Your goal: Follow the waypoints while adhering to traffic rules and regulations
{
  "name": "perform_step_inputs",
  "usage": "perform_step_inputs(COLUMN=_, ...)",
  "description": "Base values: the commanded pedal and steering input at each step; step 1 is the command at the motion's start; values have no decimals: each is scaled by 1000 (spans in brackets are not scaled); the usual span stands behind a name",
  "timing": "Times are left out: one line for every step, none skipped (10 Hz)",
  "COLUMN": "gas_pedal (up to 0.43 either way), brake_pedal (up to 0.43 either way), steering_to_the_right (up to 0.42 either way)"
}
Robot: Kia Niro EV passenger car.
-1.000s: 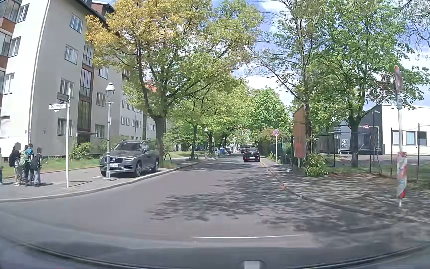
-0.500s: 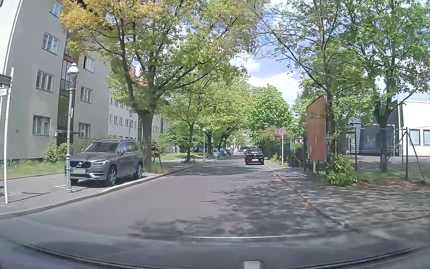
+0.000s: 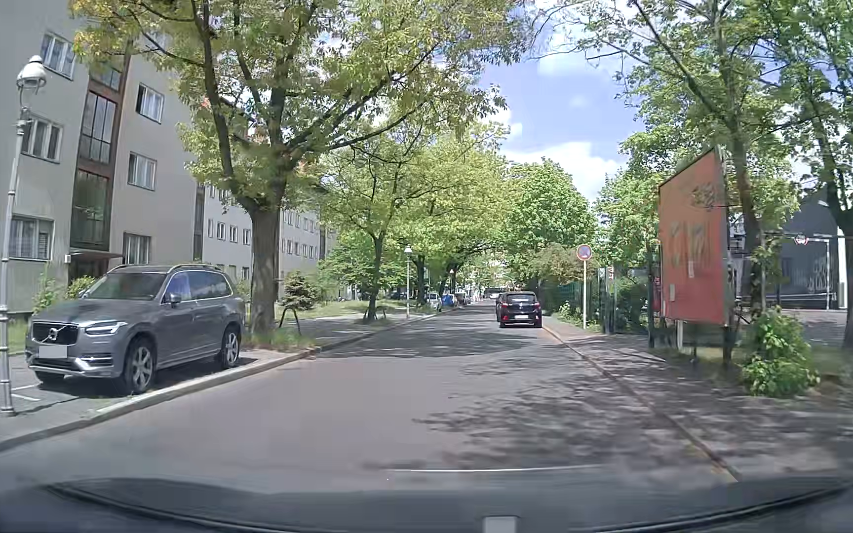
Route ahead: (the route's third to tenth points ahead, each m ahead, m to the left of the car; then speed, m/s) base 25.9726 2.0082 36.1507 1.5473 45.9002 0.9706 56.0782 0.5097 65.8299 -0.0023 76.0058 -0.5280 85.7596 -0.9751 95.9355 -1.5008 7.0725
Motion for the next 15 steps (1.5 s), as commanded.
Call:
perform_step_inputs(gas_pedal=421, brake_pedal=18, steering_to_the_right=-30)
perform_step_inputs(gas_pedal=421, brake_pedal=18, steering_to_the_right=-30)
perform_step_inputs(gas_pedal=421, brake_pedal=18, steering_to_the_right=-31)
perform_step_inputs(gas_pedal=421, brake_pedal=18, steering_to_the_right=-24)
perform_step_inputs(gas_pedal=421, brake_pedal=18, steering_to_the_right=-15)
perform_step_inputs(gas_pedal=421, brake_pedal=18, steering_to_the_right=-12)
perform_step_inputs(gas_pedal=421, brake_pedal=18, steering_to_the_right=-10)
perform_step_inputs(gas_pedal=421, brake_pedal=18, steering_to_the_right=-9)
perform_step_inputs(gas_pedal=421, brake_pedal=18, steering_to_the_right=-9)
perform_step_inputs(gas_pedal=421, brake_pedal=18, steering_to_the_right=-9)
perform_step_inputs(gas_pedal=421, brake_pedal=18, steering_to_the_right=-7)
perform_step_inputs(gas_pedal=421, brake_pedal=18, steering_to_the_right=-5)
perform_step_inputs(gas_pedal=421, brake_pedal=18, steering_to_the_right=0)
perform_step_inputs(gas_pedal=421, brake_pedal=18, steering_to_the_right=12)
perform_step_inputs(gas_pedal=421, brake_pedal=18, steering_to_the_right=20)
